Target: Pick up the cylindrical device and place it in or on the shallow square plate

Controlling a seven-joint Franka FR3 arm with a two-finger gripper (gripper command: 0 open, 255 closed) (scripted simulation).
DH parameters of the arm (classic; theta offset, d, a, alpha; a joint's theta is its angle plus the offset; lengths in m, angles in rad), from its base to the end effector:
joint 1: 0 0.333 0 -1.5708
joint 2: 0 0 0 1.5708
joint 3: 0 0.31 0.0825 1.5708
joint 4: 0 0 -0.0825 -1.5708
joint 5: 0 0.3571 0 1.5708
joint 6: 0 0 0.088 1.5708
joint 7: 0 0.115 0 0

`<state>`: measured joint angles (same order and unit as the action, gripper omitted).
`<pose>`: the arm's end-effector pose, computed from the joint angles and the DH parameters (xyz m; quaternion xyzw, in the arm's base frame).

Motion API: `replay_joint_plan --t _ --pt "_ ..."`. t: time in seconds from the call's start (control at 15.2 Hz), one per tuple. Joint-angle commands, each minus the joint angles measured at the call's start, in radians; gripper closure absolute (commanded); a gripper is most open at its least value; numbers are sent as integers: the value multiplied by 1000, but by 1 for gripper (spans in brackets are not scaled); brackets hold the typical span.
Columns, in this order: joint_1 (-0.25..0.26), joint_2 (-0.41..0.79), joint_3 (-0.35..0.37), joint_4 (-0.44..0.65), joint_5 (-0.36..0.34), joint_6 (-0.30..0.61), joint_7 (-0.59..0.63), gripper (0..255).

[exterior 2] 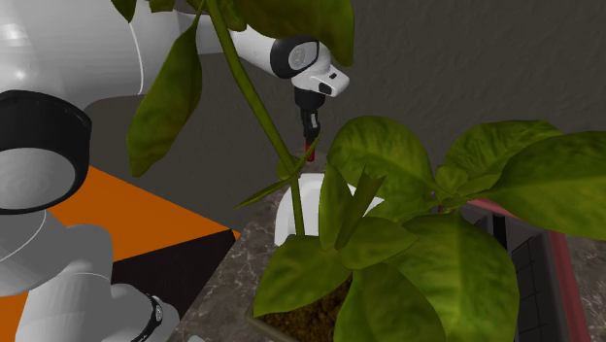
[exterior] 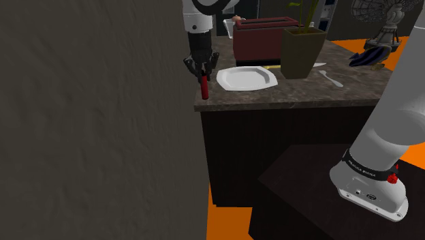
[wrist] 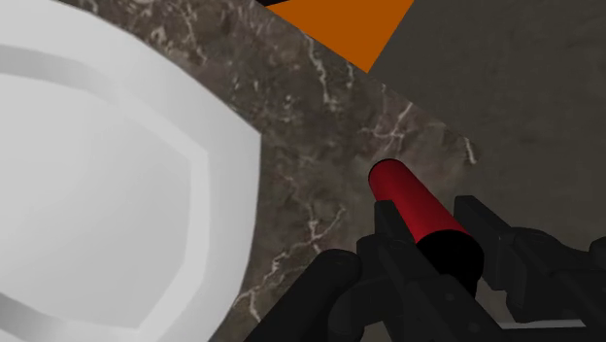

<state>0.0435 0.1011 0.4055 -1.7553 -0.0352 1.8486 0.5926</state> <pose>0.5137 0.2356 0.5004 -0.9977 0.0679 0.0013 0.0027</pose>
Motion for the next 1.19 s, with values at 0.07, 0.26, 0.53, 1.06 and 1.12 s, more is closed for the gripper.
replay_joint_plan --t 0.07,0.26,0.53,1.06,1.12 --pt "0 0 0 0 0 0 0 255" --pt "0 -2 0 37 1 -40 -1 255" --pt "1 -2 1 91 2 -94 -1 255" --pt "6 10 4 214 -3 -205 2 255" --pt "7 13 4 231 -4 -219 3 255"
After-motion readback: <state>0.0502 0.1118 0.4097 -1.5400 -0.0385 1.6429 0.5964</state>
